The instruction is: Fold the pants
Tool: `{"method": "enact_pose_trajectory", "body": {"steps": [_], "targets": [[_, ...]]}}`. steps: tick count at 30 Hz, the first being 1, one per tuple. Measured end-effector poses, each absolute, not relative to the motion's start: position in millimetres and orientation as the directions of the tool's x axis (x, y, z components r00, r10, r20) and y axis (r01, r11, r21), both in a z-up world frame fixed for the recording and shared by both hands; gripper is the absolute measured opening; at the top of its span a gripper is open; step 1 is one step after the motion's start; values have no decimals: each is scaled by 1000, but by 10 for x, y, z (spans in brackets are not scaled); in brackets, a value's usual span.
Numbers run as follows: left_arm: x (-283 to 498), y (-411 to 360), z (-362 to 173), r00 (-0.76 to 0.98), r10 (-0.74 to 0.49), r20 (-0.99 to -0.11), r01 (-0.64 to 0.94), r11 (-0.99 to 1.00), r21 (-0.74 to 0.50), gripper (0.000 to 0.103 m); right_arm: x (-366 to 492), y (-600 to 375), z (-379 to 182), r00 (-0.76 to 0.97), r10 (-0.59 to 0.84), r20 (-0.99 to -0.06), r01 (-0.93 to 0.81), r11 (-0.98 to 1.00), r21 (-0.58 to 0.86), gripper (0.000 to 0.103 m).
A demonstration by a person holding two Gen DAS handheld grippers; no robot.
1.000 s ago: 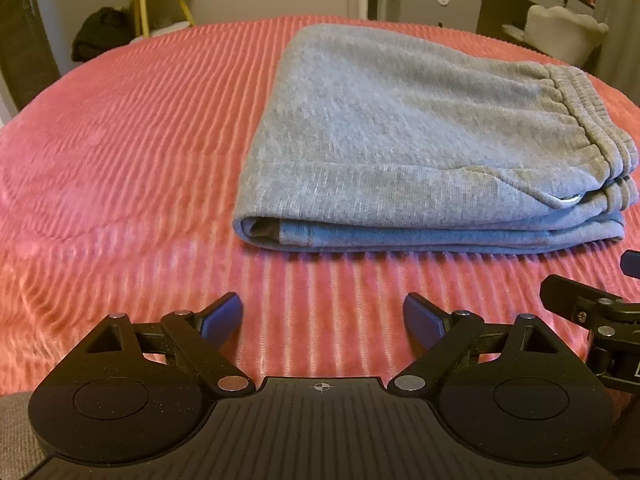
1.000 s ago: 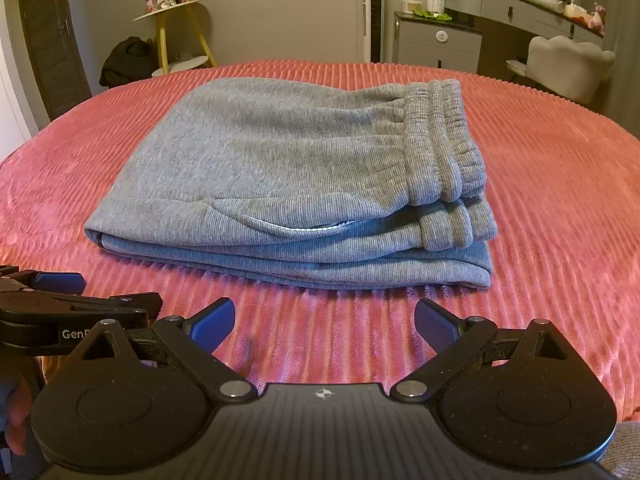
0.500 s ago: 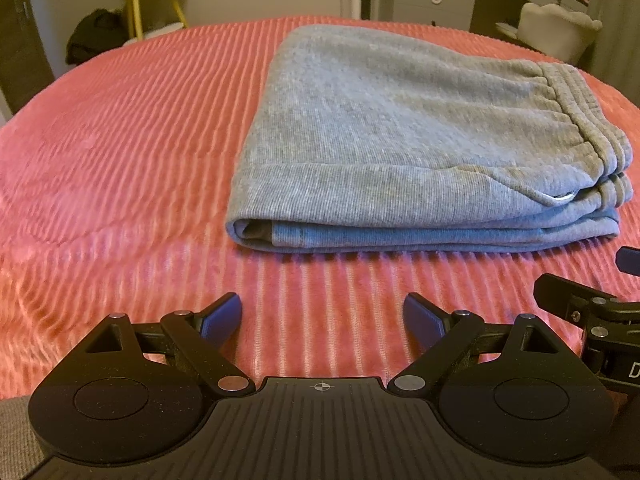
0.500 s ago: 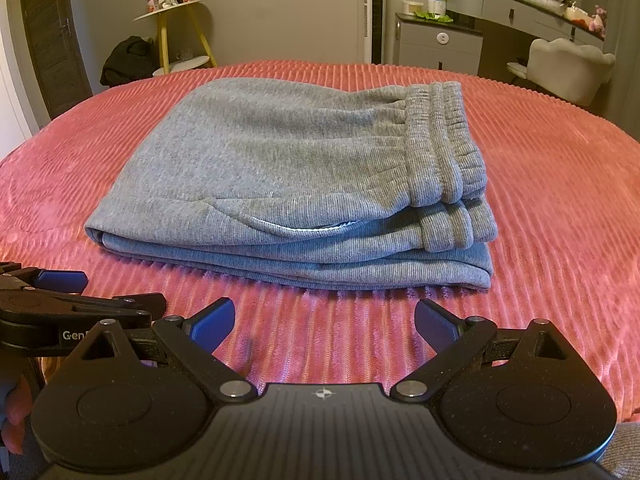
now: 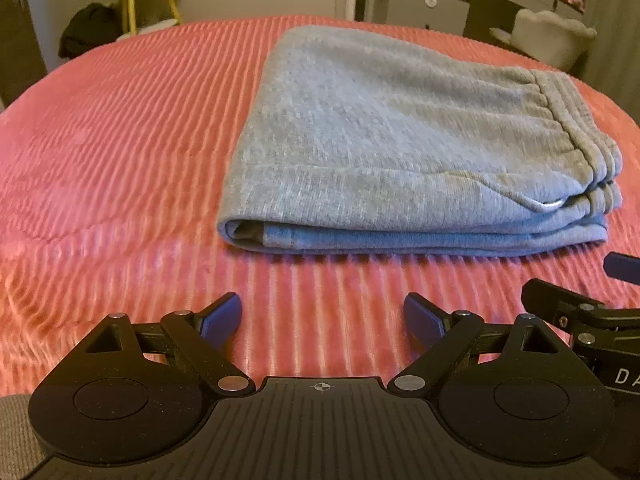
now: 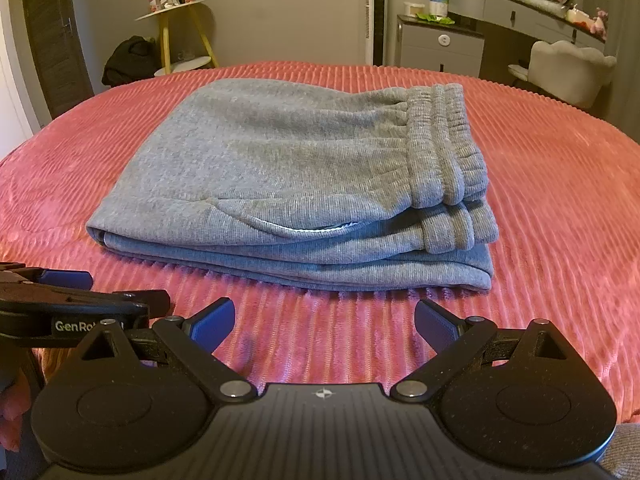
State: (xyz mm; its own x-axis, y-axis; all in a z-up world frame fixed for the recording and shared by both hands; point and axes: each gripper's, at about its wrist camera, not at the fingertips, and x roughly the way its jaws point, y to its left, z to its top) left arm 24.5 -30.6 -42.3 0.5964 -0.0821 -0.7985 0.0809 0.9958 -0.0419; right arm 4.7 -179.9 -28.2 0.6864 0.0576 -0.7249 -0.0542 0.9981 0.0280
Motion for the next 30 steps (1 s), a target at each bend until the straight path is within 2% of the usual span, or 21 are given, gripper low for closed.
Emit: {"method": "enact_pose_trajectory", "body": {"steps": [30], "targets": [[267,-300,-435,590,-85,-803,74,996,-50,93,36,-1791,-270,693,58,-719,-56,998,26,97]]}}
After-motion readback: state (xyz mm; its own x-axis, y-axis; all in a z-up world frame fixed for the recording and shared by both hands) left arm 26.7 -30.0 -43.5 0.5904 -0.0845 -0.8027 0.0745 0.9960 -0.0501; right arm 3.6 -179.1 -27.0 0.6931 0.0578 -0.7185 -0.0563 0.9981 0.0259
